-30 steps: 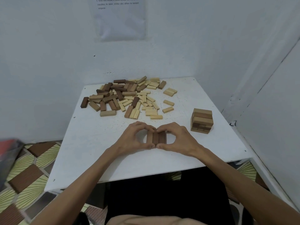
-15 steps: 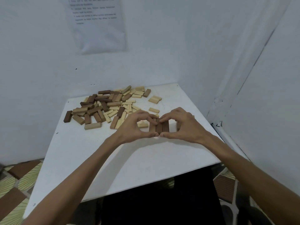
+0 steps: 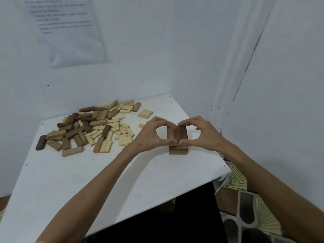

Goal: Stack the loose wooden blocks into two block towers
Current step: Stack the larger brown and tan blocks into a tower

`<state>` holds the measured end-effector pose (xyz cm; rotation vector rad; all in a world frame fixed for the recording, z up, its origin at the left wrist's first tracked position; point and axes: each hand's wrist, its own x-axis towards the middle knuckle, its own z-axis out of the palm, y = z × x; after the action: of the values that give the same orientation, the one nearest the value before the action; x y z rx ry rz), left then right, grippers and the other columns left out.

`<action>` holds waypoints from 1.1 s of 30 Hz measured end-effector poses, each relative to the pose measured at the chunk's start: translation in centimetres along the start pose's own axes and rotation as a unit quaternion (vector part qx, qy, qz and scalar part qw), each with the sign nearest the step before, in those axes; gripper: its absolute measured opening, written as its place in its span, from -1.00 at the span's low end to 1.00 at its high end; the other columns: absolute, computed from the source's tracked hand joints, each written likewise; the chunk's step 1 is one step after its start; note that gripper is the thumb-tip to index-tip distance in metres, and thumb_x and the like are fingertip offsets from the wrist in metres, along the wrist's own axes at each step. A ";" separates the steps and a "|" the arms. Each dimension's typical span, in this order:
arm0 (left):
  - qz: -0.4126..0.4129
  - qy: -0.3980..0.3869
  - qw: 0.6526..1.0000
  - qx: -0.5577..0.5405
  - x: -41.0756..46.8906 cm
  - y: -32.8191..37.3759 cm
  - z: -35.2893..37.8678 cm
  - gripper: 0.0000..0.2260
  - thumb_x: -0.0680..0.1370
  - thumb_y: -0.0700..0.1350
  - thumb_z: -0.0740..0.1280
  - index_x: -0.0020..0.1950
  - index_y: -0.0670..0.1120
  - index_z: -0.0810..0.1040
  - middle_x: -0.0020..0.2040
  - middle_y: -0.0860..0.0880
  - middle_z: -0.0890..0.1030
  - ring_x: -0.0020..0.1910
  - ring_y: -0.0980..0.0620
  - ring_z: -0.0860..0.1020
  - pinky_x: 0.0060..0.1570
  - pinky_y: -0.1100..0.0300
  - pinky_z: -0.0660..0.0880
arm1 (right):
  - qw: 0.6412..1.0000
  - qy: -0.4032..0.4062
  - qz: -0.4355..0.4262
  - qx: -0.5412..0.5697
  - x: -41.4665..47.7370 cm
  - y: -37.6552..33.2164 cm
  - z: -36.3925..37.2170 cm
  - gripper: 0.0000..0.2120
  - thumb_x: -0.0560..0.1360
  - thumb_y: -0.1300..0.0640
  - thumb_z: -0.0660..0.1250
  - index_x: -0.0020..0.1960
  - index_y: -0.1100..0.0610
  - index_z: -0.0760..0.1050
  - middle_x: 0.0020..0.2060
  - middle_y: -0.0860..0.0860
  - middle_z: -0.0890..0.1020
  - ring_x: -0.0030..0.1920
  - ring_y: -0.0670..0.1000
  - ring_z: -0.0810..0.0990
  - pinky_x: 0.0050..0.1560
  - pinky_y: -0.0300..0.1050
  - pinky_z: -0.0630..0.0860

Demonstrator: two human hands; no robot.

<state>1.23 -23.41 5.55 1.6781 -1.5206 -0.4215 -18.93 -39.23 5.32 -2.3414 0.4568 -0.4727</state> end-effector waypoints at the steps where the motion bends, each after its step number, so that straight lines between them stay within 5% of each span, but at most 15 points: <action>1: -0.003 0.001 1.000 0.000 0.1 0.1 0.2 -0.53 0.35 0.04 0.67 0.21 0.11 0.64 0.18 0.19 0.65 0.33 0.16 0.48 0.31 0.21 0.43 | 1.000 -0.001 0.007 0.003 0.0 0.3 -0.1 -0.37 0.33 -0.22 0.63 0.34 -0.28 0.51 0.25 -0.21 0.53 0.32 -0.25 0.44 0.29 -0.18 0.40; 7: -0.035 0.000 0.999 -0.005 0.7 0.2 1.1 -0.32 0.33 0.04 0.68 0.38 0.13 0.46 0.17 0.23 0.67 0.35 0.26 0.49 0.26 0.31 0.32 | 1.000 -0.004 0.016 0.019 -0.1 1.0 -0.4 -0.26 0.33 -0.20 0.64 0.42 -0.27 0.40 0.24 -0.27 0.60 0.36 -0.25 0.43 0.33 -0.10 0.37; 21: -0.040 0.010 0.999 0.004 0.3 -0.6 1.1 -0.29 0.33 0.07 0.67 0.40 0.16 0.43 0.20 0.25 0.66 0.37 0.23 0.48 0.30 0.24 0.32 | 1.000 -0.014 0.007 0.023 0.6 1.6 0.5 -0.29 0.36 -0.19 0.63 0.42 -0.27 0.39 0.22 -0.33 0.59 0.33 -0.17 0.46 0.23 -0.16 0.37; 33: -0.041 0.004 0.999 0.004 0.2 -0.6 1.2 -0.29 0.31 0.19 0.62 0.39 0.18 0.43 0.20 0.26 0.66 0.36 0.20 0.50 0.38 -0.02 0.40 | 1.000 -0.002 -0.001 0.016 0.5 1.8 0.7 -0.29 0.35 -0.16 0.64 0.42 -0.23 0.42 0.22 -0.28 0.62 0.32 -0.13 0.50 0.19 -0.17 0.39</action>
<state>0.81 -24.01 4.47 1.7502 -1.4528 -0.4513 -18.57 -40.33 3.67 -2.3110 0.4415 -0.4728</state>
